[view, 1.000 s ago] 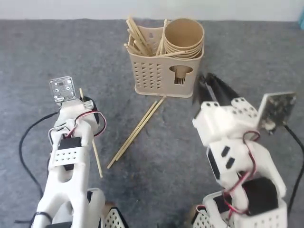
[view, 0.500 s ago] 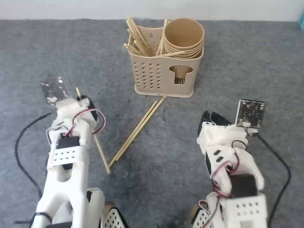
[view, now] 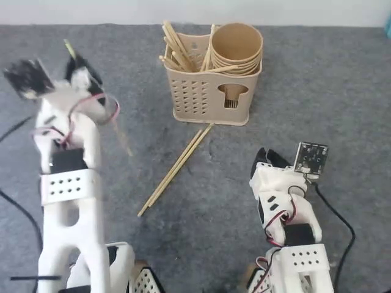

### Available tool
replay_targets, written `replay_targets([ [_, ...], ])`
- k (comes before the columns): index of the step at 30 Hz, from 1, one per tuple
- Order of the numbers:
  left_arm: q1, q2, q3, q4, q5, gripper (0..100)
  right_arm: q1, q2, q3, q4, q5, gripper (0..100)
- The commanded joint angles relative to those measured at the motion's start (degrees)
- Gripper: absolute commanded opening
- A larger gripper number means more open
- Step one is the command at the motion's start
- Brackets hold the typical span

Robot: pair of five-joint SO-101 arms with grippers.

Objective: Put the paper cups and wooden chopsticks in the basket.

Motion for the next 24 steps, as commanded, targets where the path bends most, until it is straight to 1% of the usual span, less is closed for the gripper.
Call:
replay_targets([
  [1, 3.96, -2.29, -16.84, -1.76, 0.62, 1, 0.22, 0.66, -0.18, -1.36, -0.53, 6.9],
  [7, 14.95, -0.18, -32.75, -1.93, 0.35, 1, 0.22, 0.66, -0.18, -1.36, -0.53, 6.9],
  [9, 18.29, 3.16, -37.14, -4.22, 0.26, 1, 0.22, 0.66, -0.18, -1.36, -0.53, 6.9],
  [11, 20.40, 7.65, -40.92, -8.26, 0.26, 1, 0.22, 0.66, -0.18, -1.36, -0.53, 6.9],
  [13, 21.71, 12.57, -44.97, -11.16, 0.26, 1, 0.22, 0.66, -0.18, -1.36, -0.53, 6.9],
  [18, 23.12, 25.23, -53.49, -11.25, 0.26, 1, 0.22, 0.66, -0.18, -1.36, -0.44, 6.9],
  [20, 23.03, 29.54, -55.25, -11.34, 0.26, 1, 0.31, 0.66, -0.18, -1.36, -0.35, 6.9],
  [24, 23.03, 35.43, -55.60, -11.60, 0.26, 1, 0.31, 0.92, -0.18, -1.45, 2.37, 6.9],
])
